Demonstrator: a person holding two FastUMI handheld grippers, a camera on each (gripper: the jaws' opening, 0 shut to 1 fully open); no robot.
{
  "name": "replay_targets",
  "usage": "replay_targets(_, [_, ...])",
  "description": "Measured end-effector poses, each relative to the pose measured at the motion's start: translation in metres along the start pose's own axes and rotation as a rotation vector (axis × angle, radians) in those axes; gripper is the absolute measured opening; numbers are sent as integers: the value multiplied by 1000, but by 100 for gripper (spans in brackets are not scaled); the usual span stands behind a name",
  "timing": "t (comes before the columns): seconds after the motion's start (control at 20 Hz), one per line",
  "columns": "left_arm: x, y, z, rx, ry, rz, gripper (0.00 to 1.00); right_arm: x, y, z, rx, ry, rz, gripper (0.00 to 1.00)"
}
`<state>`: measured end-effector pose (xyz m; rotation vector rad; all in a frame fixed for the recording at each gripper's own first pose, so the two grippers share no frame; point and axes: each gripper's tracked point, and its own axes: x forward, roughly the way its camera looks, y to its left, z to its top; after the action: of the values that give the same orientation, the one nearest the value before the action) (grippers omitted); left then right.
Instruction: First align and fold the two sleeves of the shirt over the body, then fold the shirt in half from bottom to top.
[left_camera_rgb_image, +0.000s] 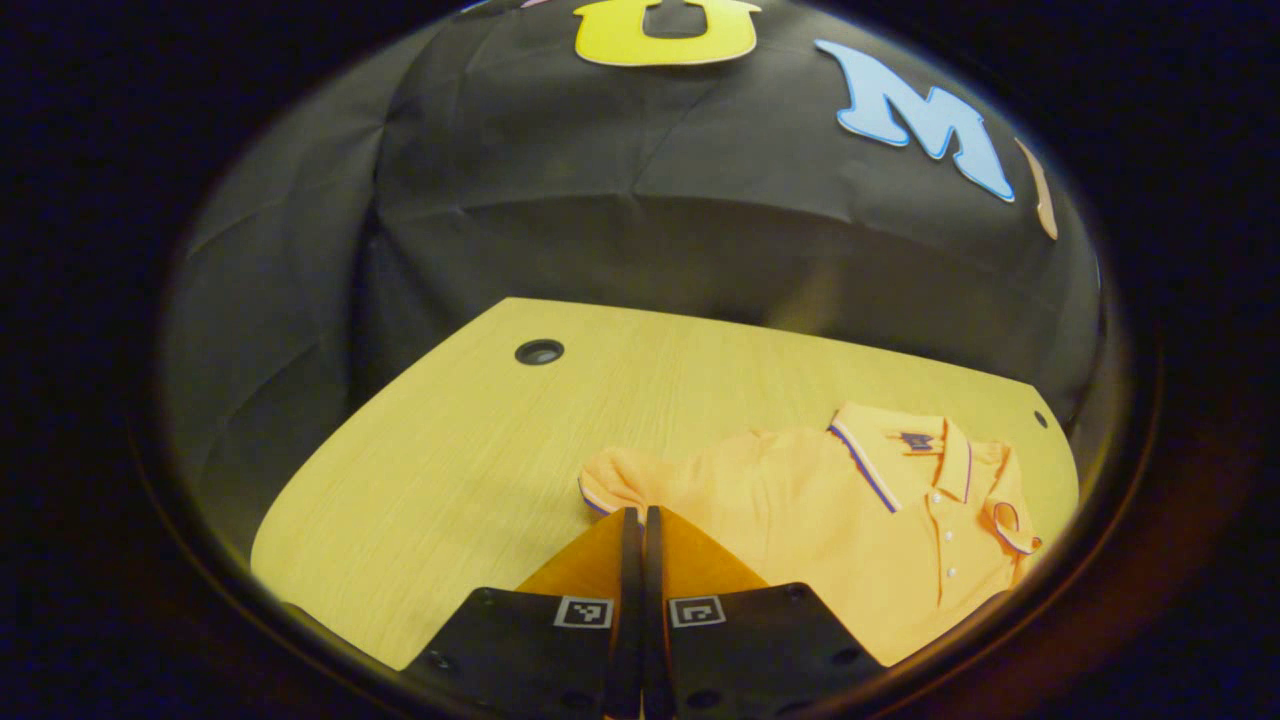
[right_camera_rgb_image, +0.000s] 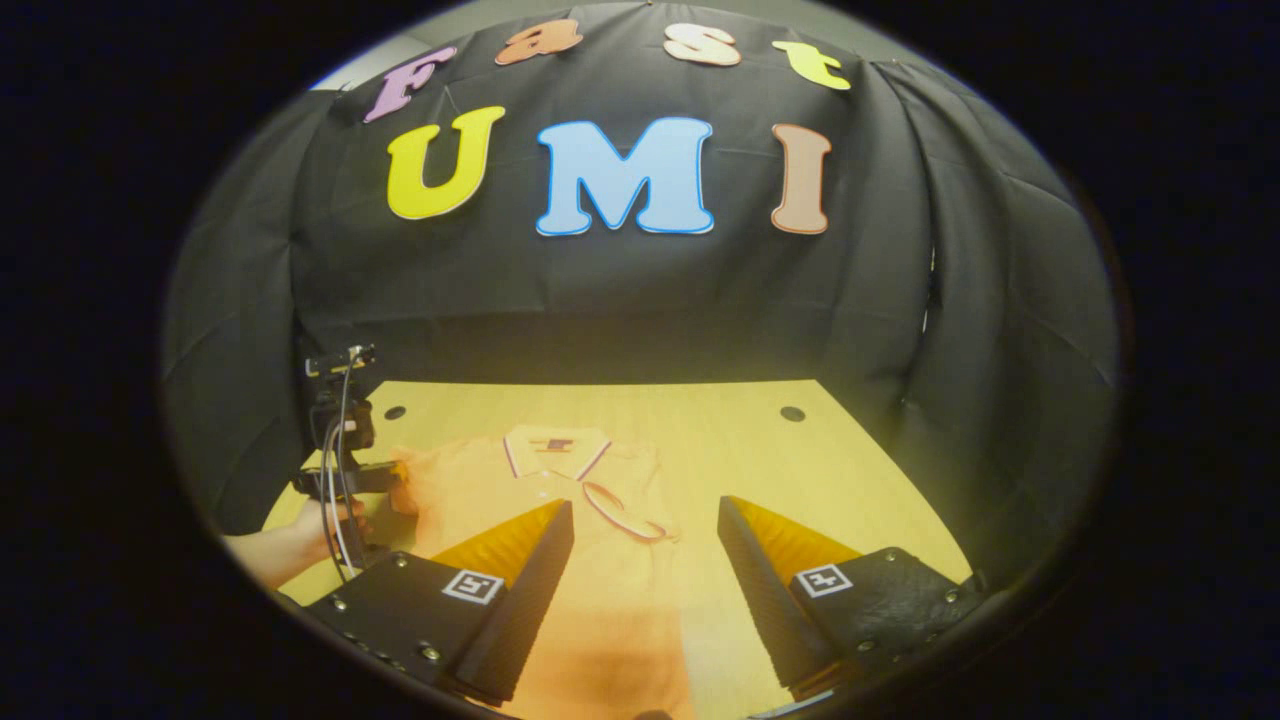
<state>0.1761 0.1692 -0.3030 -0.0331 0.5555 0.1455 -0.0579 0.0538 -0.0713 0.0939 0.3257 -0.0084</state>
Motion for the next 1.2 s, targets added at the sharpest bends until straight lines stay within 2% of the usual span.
replay_targets(0.2, [-18, -49, 20, 68, -60, -80, 6, -1, -5, -3, 26, 5, -6, 91])
replay_targets(0.5, [-28, -116, 9, 223, -73, -184, 7, -3, -8, -11, 19, 13, -17, 91])
replay_targets(0.95, [-18, -152, -26, 365, 19, -260, 10, 3, -8, -38, 96, 51, -70, 91])
replay_targets(1.0, [-19, -154, -27, 368, 22, -268, 18, 4, -9, -39, 101, 53, -71, 91])
replay_targets(1.05, [-22, -155, -27, 369, 27, -277, 20, 5, -9, -39, 103, 51, -70, 91])
replay_targets(1.1, [-24, -157, -28, 365, 30, -288, 36, 7, -9, -39, 99, 48, -68, 91])
replay_targets(1.15, [-28, -159, -28, 362, 30, -287, 35, 7, -10, -40, 92, 47, -65, 91])
replay_targets(1.2, [-32, -160, -29, 352, 30, -296, 42, 8, -11, -40, 83, 46, -60, 90])
